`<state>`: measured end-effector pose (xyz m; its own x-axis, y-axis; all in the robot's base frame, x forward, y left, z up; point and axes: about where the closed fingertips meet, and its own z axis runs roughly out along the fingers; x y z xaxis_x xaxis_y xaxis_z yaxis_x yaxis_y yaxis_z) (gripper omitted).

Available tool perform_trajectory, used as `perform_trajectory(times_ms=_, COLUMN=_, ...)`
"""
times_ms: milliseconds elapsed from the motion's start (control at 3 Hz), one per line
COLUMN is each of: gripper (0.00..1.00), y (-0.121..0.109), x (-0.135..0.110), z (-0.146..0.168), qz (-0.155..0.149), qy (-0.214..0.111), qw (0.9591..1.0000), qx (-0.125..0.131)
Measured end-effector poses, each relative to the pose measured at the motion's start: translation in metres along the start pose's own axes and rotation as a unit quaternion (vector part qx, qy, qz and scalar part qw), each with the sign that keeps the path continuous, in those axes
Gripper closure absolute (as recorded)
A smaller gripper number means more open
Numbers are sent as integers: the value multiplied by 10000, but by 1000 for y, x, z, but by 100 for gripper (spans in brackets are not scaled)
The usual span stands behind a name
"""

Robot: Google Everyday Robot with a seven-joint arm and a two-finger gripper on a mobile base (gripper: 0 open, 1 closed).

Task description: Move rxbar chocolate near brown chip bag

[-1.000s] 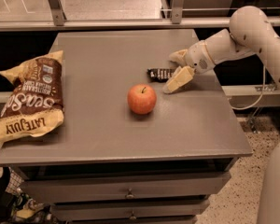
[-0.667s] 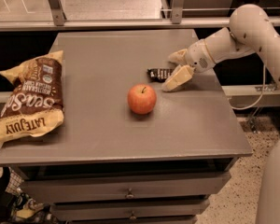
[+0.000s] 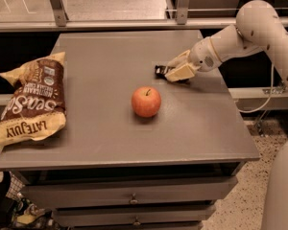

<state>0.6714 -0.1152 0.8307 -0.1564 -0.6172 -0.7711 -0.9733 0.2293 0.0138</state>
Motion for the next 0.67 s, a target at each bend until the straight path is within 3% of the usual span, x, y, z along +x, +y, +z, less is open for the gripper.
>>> perform_trajectory(times_ms=667, gripper=100, y=0, x=-7, z=3, qz=-42, qy=102, qw=9999, qx=-43)
